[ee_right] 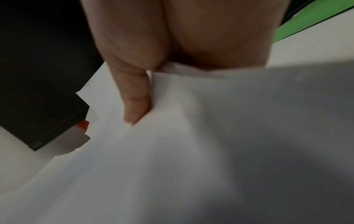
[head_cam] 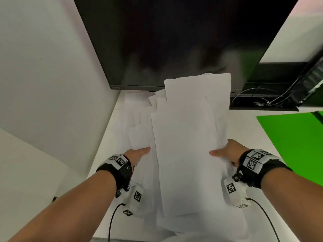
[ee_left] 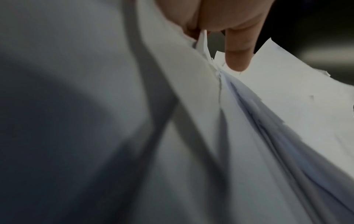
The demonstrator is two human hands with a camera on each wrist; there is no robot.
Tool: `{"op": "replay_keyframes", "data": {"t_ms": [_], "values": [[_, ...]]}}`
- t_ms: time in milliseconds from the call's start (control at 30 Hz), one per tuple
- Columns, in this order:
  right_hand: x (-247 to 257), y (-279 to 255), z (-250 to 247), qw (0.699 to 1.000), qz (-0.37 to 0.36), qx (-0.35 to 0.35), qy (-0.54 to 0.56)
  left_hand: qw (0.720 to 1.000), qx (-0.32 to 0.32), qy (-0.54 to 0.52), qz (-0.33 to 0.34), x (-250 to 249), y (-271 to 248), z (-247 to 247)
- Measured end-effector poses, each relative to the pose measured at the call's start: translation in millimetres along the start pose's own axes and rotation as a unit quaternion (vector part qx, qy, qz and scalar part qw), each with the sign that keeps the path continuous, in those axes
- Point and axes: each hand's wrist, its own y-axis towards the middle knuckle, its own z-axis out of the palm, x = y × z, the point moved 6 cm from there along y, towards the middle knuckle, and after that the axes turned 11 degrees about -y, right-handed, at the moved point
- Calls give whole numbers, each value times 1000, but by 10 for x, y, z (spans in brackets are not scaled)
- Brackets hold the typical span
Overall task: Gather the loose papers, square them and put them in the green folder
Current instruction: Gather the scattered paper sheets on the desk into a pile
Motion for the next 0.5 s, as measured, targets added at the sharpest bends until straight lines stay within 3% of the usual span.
{"op": "replay_keyframes", "data": {"t_ms": [133,300,367,500], "values": [[144,81,-80,989,-16,-127,77,1000,-2,12,-4,-17,-31,-24],[322,136,195,995,-35,-76,53,996,-19,83,29,-85,-152,22],[310,159,147,993,-42,-92,58,991,-46,110,64,-101,-154,12],[157,182,-63,988,-20,-109,105,989,-39,88,117,-162,-313,-5]]}}
